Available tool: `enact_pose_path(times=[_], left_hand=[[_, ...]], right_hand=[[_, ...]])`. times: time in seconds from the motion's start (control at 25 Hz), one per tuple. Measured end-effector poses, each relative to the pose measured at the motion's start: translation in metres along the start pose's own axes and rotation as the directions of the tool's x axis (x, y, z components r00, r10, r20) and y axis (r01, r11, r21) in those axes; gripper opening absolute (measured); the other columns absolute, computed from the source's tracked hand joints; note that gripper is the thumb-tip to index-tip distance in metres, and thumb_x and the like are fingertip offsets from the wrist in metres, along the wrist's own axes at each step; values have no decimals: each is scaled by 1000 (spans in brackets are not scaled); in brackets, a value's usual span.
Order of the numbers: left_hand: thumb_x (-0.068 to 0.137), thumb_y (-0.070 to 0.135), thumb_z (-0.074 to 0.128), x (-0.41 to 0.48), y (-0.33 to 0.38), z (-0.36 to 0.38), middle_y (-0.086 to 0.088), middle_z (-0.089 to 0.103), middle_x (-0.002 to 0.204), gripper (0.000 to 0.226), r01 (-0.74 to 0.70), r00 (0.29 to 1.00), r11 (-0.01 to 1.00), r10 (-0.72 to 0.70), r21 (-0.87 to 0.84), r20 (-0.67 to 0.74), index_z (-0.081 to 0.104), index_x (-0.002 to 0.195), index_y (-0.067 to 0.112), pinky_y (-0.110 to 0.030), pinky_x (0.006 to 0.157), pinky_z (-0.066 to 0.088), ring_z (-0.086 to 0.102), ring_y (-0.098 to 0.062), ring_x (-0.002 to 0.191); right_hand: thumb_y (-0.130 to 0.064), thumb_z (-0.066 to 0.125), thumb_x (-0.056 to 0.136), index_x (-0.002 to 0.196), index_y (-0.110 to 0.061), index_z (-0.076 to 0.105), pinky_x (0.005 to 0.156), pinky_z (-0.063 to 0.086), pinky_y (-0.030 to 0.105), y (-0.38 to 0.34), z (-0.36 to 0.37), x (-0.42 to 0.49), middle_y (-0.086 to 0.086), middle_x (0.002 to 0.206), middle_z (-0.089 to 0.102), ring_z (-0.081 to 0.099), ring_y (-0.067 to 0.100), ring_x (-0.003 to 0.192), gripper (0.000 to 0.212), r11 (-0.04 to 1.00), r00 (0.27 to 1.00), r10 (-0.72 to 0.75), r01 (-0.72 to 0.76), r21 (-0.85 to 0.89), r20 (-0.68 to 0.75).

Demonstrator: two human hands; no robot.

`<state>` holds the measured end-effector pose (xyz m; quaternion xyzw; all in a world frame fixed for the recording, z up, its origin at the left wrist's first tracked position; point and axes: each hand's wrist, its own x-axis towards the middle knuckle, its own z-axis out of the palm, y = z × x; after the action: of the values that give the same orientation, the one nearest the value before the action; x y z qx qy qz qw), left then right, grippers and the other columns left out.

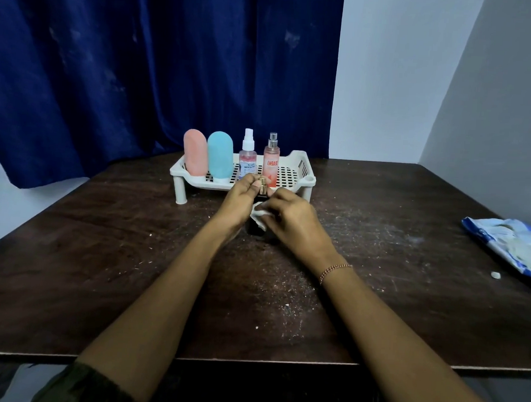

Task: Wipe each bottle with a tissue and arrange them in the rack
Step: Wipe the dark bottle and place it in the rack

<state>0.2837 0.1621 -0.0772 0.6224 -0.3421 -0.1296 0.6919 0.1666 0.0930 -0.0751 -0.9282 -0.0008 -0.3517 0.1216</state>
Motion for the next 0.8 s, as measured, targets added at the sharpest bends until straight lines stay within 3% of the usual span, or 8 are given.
enact_pose_path(times=[0.16,0.28,0.4,0.56,0.68,0.8], left_hand=[[100,7,34,2,-3,-1,3,59,86,31,22,1000,1000,-22,-8,-13,57,85,22,-33,96,41,52,-18,96],[100,8,33,2,-6,-1,2,64,74,30,47,999,996,-48,-70,-12,58,86,20,-42,102,39,54,-25,96],[100,7,30,0,-2,2,5,65,61,30,62,998,991,-64,-116,-12,55,86,16,-38,91,45,59,-23,79],[100,4,27,-2,1,6,-6,57,70,29,64,998,985,-67,-159,-15,51,85,14,-28,76,47,55,-18,71],[99,4,33,-3,1,5,-4,52,72,27,-8,1000,999,7,-50,-23,48,81,15,-20,71,44,51,-12,69],[98,6,37,-4,2,4,0,57,75,27,-21,1000,999,21,-29,6,54,80,16,-12,62,45,55,-5,68]], right_hand=[[-13,68,81,98,-7,69,81,50,34,0,2,0,6,97,59,60,23,87,18,1000,995,10,-11,9,97],[-15,70,80,97,-9,70,81,51,37,3,3,-1,3,97,59,59,20,86,19,1000,976,0,-4,18,220],[-15,71,78,96,-10,71,82,51,39,4,5,0,3,96,59,60,20,86,18,1000,961,-22,16,24,274],[-14,69,80,97,-9,70,79,51,40,5,6,-1,6,97,59,60,22,86,18,998,958,-64,64,9,281],[-12,66,83,101,-6,69,85,49,38,3,4,0,8,101,59,58,23,92,20,998,970,-56,54,15,237],[-5,65,82,101,-2,67,90,43,29,3,0,2,13,106,61,58,27,101,20,999,999,-40,39,26,28]])
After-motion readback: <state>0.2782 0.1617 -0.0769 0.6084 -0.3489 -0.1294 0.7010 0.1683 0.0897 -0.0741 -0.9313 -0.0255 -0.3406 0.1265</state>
